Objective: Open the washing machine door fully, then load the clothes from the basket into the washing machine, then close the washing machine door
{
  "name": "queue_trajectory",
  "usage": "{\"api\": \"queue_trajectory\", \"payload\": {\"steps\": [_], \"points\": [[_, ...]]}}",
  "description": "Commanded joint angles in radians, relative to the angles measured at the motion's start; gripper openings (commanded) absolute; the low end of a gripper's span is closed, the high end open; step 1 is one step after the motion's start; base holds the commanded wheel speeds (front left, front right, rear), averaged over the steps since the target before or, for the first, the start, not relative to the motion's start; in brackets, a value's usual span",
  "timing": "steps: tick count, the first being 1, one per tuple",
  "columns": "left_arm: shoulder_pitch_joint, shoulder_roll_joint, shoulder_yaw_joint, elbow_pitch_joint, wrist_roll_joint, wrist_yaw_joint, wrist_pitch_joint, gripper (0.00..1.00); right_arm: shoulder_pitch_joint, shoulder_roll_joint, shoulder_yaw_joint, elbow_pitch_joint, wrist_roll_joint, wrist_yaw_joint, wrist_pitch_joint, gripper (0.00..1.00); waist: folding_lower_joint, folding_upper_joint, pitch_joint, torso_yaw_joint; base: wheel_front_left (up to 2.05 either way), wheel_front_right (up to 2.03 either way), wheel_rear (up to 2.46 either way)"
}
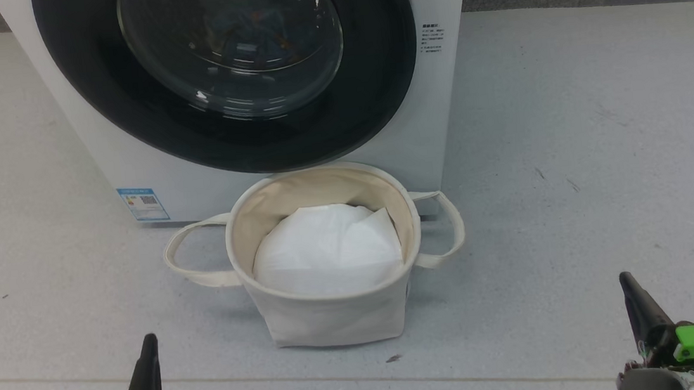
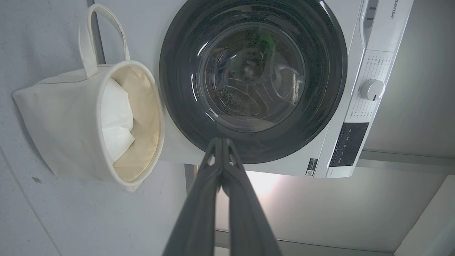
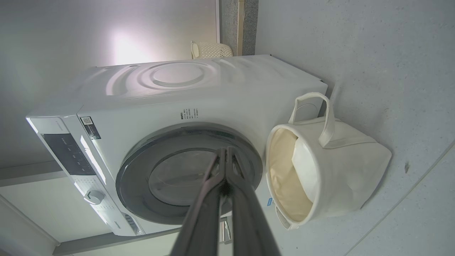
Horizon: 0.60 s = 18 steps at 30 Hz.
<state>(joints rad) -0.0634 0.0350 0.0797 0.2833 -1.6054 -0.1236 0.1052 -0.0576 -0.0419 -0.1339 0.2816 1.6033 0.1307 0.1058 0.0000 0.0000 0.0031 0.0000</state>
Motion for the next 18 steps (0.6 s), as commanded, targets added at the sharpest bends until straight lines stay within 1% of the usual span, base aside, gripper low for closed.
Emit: {"api": "queue_trajectory", "payload": {"steps": [1,18], "points": [[-0.045,0.015,0.034,-0.038,-0.003,-0.007,0.008,0.00,-0.050,-0.009,0.019,-0.037,0.005,0.000,0.008,0.00,0.0000,0.0000,0.000,0.000,0.00,0.00,0.00],[-0.045,0.015,0.034,-0.038,-0.003,-0.007,0.008,0.00,-0.050,-0.008,0.019,-0.037,0.004,0.000,0.008,0.00,0.0000,0.0000,0.000,0.000,0.00,0.00,0.00]]}}
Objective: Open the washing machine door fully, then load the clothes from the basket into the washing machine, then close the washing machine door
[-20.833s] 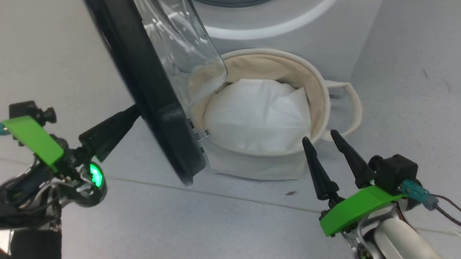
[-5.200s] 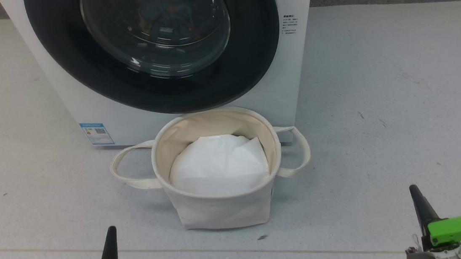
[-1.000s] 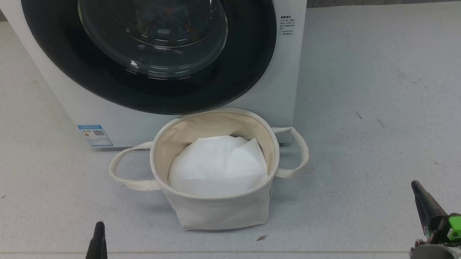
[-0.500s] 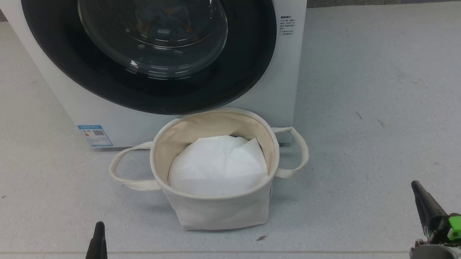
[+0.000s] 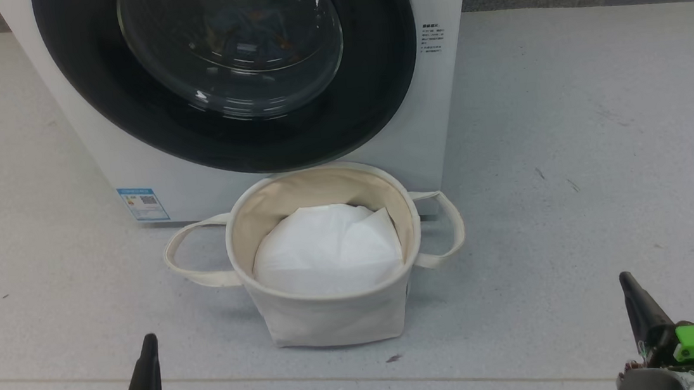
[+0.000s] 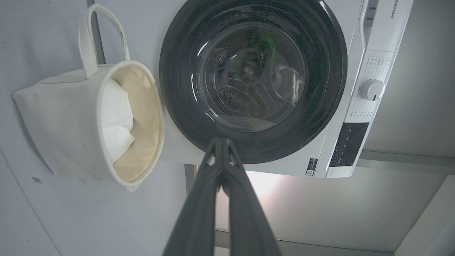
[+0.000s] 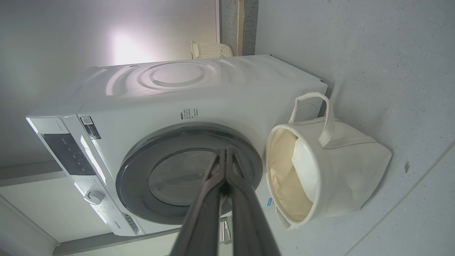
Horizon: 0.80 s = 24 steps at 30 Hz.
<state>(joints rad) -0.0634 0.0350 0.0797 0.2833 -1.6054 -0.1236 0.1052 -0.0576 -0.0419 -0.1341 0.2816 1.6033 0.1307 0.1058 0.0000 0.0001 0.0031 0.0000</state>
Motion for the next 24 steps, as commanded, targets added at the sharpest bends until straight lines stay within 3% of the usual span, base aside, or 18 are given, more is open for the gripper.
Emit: {"api": "queue_trajectory", "payload": {"steps": [1,24], "points": [[-0.045,0.015,0.034,-0.038,-0.003,-0.007,0.008,0.00,-0.050,-0.008,0.019,-0.037,0.004,0.000,0.008,0.00,0.0000,-0.0001,0.000,0.000,0.00,0.00,0.00],[-0.045,0.015,0.034,-0.038,-0.003,-0.007,0.008,0.00,-0.050,-0.008,0.019,-0.037,0.004,0.000,0.008,0.00,0.0000,-0.0001,0.000,0.000,0.00,0.00,0.00]]}}
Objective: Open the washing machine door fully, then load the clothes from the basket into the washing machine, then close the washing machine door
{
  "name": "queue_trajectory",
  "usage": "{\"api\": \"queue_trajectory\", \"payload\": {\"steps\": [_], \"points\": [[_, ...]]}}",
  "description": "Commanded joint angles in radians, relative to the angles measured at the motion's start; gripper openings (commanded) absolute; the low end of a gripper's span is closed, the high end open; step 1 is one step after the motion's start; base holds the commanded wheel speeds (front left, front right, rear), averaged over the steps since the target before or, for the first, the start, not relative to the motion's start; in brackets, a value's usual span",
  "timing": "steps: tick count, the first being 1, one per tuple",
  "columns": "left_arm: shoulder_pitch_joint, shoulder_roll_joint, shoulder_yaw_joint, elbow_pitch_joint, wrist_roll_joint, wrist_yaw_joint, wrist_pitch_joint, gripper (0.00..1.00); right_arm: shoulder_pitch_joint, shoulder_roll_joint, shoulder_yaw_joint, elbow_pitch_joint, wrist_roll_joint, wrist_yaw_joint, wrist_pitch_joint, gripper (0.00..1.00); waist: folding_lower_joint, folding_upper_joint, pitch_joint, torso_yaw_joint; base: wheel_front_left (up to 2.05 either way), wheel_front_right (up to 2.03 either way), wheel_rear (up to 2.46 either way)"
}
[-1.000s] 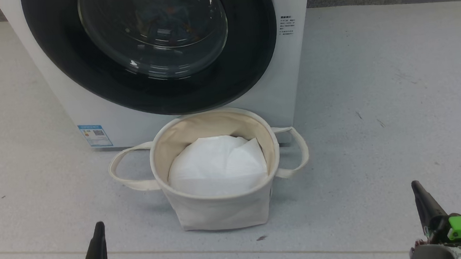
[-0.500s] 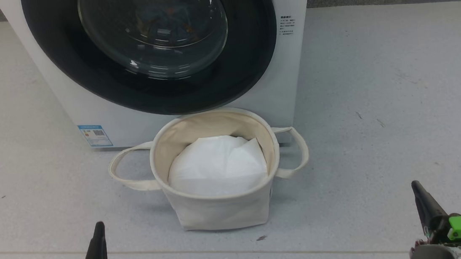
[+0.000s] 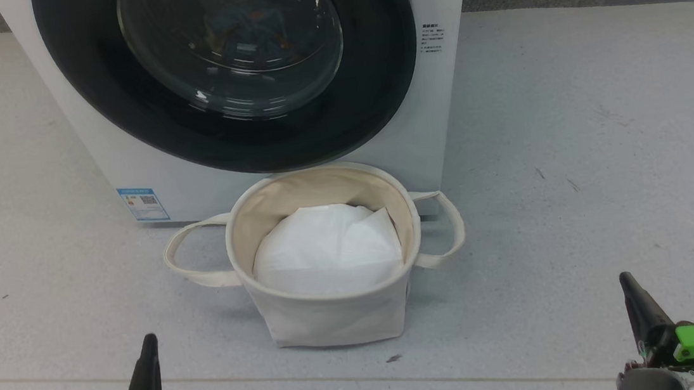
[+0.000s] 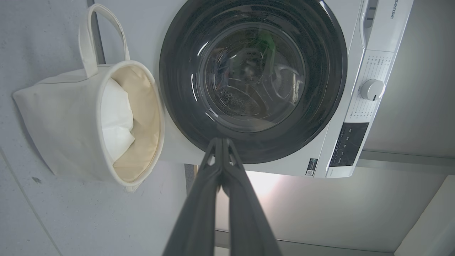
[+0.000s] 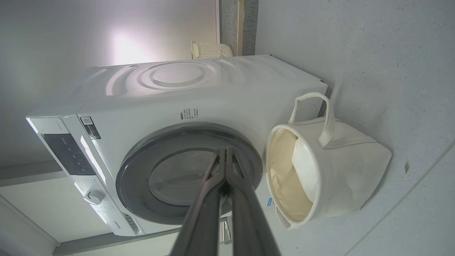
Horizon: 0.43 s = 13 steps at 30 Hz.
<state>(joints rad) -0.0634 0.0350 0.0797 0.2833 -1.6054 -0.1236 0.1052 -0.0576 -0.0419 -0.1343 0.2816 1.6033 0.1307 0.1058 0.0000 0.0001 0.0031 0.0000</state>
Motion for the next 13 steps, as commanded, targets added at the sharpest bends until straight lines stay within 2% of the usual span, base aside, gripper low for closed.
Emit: {"api": "queue_trajectory", "payload": {"steps": [1,13], "points": [[-0.045,0.015,0.034,-0.038,-0.003,-0.007,0.008,0.00,-0.050,-0.008,0.019,-0.037,0.004,0.000,0.008,0.00,0.0000,-0.0001,0.000,0.000,0.00,0.00,0.00],[-0.045,0.015,0.034,-0.038,-0.003,-0.007,0.008,0.00,-0.050,-0.008,0.019,-0.037,0.004,0.000,0.008,0.00,0.0000,-0.0001,0.000,0.000,0.00,0.00,0.00]]}}
